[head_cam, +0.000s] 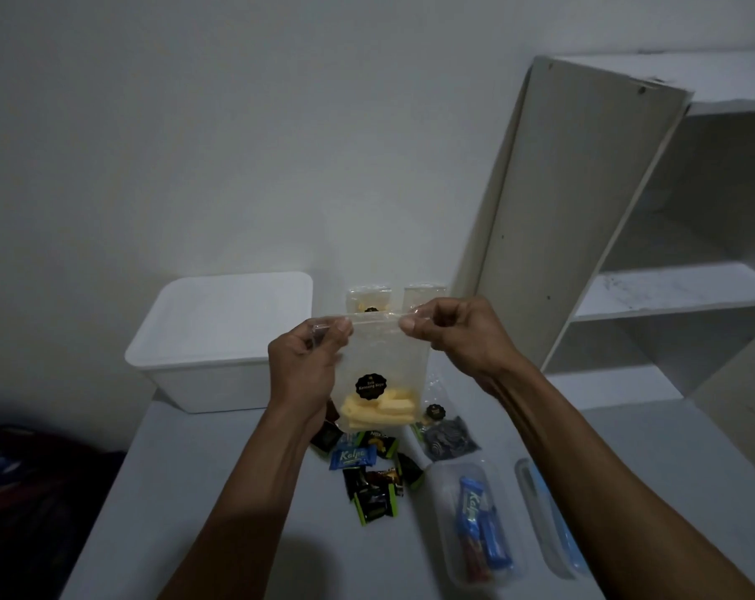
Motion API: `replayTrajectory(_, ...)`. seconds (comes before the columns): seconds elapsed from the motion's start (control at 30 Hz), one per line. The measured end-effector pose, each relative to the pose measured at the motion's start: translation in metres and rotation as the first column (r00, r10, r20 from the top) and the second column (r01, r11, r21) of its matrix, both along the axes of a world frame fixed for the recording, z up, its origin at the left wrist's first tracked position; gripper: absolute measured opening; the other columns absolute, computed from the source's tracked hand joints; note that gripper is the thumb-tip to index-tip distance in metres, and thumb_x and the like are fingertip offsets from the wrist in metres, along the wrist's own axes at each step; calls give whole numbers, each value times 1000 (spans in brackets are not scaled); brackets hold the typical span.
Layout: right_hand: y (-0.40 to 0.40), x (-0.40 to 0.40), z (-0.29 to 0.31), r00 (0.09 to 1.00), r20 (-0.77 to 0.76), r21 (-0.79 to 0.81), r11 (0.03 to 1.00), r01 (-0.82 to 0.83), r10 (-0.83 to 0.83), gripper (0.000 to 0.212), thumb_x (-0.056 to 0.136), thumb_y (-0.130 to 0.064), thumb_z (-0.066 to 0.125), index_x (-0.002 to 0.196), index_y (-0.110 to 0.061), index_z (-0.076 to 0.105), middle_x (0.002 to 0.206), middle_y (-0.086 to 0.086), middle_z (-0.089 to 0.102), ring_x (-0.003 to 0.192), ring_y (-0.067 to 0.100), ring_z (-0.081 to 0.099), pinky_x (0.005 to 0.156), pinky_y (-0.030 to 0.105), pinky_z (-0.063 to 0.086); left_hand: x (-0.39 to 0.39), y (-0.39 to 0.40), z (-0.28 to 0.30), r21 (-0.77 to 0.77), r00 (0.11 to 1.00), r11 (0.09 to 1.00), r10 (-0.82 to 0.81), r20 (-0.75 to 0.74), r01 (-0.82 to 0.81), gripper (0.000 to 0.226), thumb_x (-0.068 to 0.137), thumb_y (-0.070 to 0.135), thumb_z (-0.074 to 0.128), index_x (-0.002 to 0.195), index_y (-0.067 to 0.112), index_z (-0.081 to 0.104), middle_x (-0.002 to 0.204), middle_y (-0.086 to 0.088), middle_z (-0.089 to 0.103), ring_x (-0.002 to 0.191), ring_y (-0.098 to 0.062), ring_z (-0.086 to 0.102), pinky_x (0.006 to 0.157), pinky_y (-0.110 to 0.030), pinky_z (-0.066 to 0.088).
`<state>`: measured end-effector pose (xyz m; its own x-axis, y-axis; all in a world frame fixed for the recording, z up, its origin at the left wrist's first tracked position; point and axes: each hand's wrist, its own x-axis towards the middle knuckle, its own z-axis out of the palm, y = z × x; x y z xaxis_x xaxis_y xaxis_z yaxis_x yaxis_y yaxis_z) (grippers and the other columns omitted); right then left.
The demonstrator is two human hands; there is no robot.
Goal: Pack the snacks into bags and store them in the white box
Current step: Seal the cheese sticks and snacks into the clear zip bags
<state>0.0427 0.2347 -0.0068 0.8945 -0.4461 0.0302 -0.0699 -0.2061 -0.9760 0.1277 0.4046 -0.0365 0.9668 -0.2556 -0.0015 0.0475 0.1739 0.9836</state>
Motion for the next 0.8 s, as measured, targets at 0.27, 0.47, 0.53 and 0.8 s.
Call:
replayTrajectory(0.27, 2, -4, -3, 1000, 4, 38, 999, 27, -28, 12, 83, -25, 74, 89, -14, 77, 87, 2, 77, 84, 6, 72, 76, 31, 54, 3, 1, 1, -20, 999, 1000, -25, -44, 24, 9, 86, 12, 70, 80, 18, 73, 73, 5, 71, 74, -10, 63, 83, -39, 53)
replayTrajectory(0.47, -2, -8, -1, 1000, -6, 75, 997, 26, -25, 21, 89, -25, 68, 102, -11, 76, 91, 0, 78, 91, 4, 71, 77, 33, 53, 8, 8, 0, -85, 997, 996, -24, -80, 17, 11, 91, 19, 65, 88, 11, 73, 80, 1, 73, 77, -8, 64, 82, -41, 57)
replayTrajectory(0.53, -4, -10, 0, 999, -47, 67, 998, -10, 13, 26, 92, -30, 62, 107, -12, 74, 95, -3, 77, 97, 3, 69, 83, 37, 53, 11, 9, 0, -74, 996, 997, -8, -86, 2, 13, 92, 20, 64, 88, 11, 73, 81, 0, 73, 77, -8, 65, 81, -39, 57)
replayTrajectory(0.8, 6, 3, 19, 977, -143, -145, 974, -177, 156, 26, 90, -37, 64, 97, -16, 77, 91, -8, 77, 82, 0, 70, 68, 16, 48, 12, 5, 2, 110, 988, 989, -108, 113, 96, 18, 95, 19, 61, 82, 18, 73, 78, 7, 71, 76, -2, 62, 76, -26, 49)
